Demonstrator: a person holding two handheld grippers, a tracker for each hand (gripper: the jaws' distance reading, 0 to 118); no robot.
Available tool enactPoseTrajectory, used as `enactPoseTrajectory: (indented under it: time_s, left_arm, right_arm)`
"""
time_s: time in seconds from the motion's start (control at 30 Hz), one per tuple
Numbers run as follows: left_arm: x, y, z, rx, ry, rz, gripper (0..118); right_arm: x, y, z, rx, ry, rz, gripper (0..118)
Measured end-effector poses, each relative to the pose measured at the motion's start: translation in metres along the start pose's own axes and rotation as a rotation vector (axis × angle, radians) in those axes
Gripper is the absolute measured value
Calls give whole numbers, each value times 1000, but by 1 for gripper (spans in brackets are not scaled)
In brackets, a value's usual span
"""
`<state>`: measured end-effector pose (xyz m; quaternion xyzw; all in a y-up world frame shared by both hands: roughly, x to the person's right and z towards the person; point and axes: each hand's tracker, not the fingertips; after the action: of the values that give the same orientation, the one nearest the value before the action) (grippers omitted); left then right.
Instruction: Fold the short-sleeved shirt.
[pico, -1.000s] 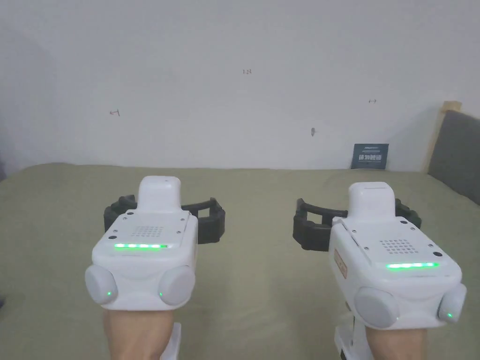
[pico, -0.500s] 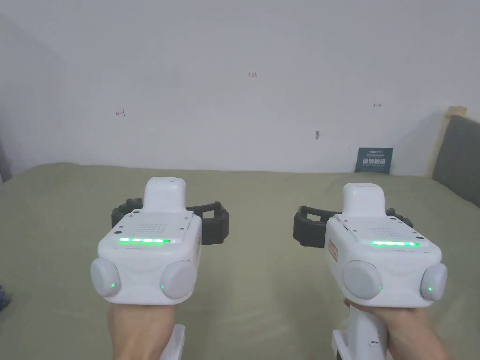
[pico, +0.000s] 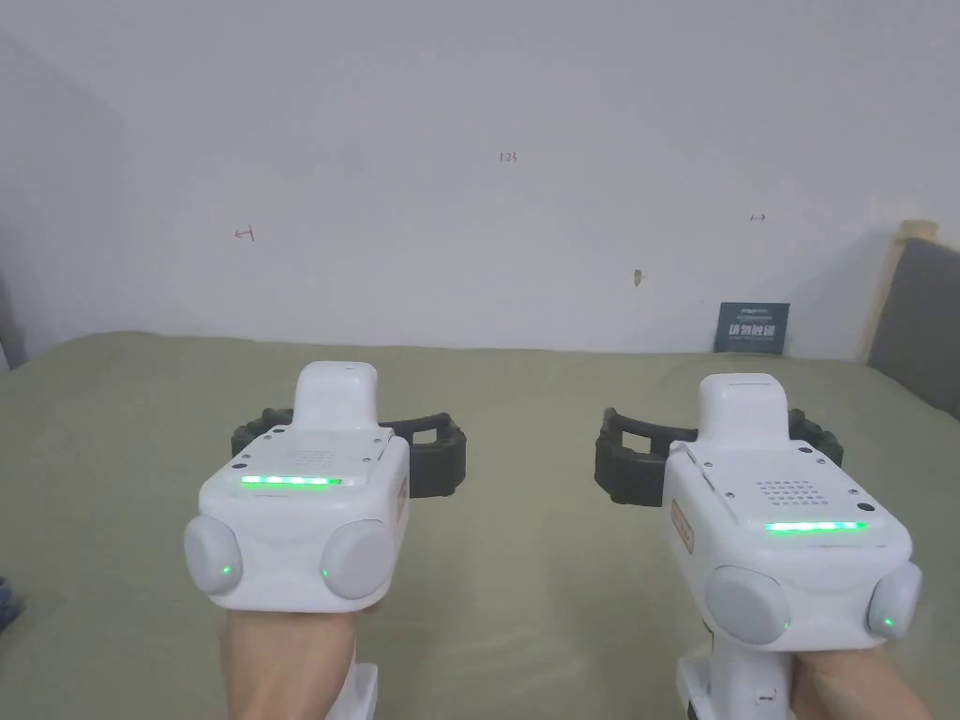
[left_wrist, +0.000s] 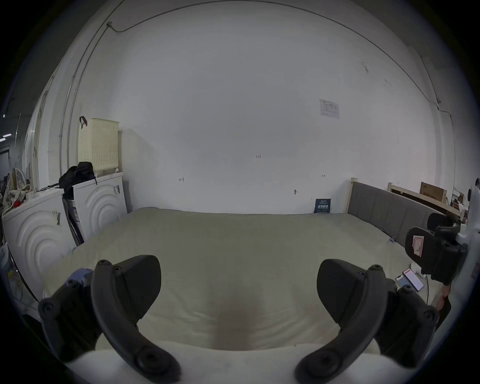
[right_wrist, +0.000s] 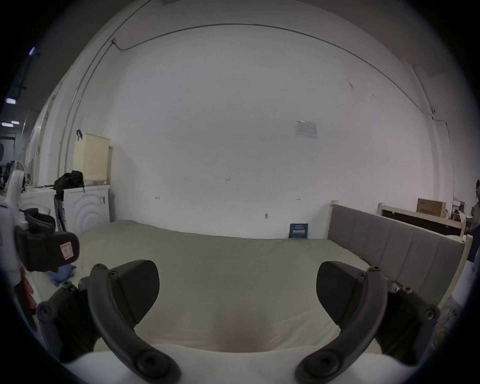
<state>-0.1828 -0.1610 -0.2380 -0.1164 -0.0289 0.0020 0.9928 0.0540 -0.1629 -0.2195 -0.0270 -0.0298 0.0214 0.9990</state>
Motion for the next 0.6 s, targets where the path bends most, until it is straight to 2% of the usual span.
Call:
enactPoseTrajectory:
  time_s: [0.13,0.37,0.6]
  left_arm:
    - [1,3,1,-10,-18,3,118]
    - [3,1,3,-18,-26,-2,118]
    - [2,3,4,-13,-26,-8,118]
  right_arm:
    - [-2,4,1,-14,15,-27,118]
    - [7,2,2,-39,0,-119,118]
    - [4,-2,4,-22,-16,-83,118]
